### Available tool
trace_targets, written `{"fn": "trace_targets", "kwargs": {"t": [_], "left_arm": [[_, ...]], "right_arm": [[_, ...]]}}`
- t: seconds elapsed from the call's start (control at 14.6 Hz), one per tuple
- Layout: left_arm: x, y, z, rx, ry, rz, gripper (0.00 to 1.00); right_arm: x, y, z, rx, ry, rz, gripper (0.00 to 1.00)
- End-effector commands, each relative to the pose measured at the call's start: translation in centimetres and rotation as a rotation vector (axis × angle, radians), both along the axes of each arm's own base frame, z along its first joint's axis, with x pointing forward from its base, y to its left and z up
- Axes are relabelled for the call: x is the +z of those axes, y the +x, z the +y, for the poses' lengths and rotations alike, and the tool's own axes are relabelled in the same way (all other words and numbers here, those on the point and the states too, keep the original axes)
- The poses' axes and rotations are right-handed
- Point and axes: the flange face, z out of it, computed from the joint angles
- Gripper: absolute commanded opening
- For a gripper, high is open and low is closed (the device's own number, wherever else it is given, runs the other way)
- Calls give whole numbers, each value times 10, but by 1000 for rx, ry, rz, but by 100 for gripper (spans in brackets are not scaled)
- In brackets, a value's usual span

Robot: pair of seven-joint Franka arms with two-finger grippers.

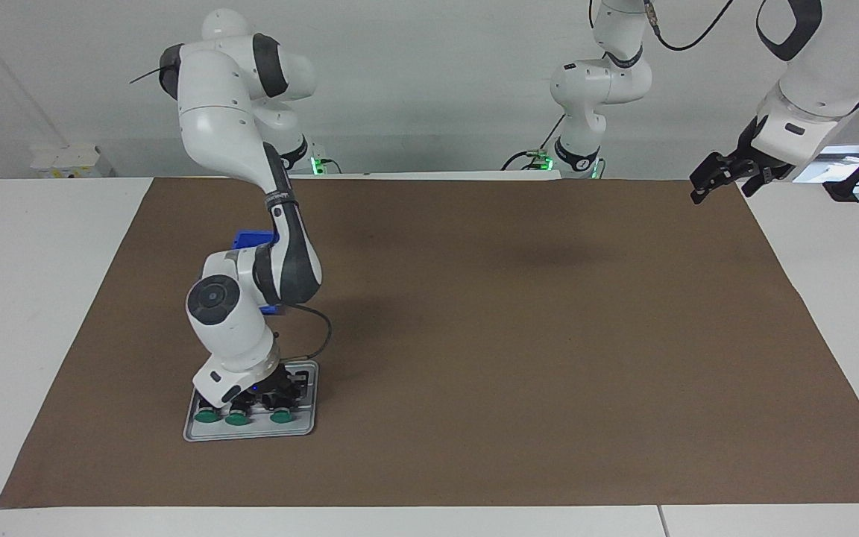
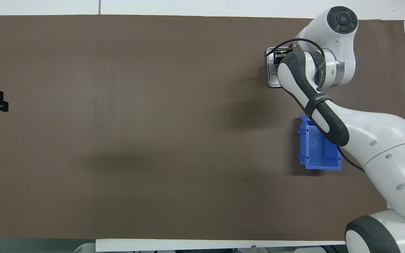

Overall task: Place and press button with both arms
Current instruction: 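Carry the button with the right gripper to the table center, set down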

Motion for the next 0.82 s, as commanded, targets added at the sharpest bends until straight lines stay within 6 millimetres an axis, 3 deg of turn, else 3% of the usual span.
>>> {"fn": "trace_targets", "kwargs": {"t": [0.0,0.27,0.41,0.55,0.76], "left_arm": [[0,-1,3,8,-5,0,100],[0,-1,3,8,-4,2,100],[0,-1,3,8,-4,2,100],[0,-1,3,7,-5,0,100],[0,-1,3,4,-5,-3,100]], "right_arm": [[20,-1,-1,6,-15,37,0],[99,-16,7,-6,-13,91,0],[127,-37,41,-80,-24,133,0],[144,-62,99,-204,-44,163,0],[139,-96,182,-383,-70,167,0]]}}
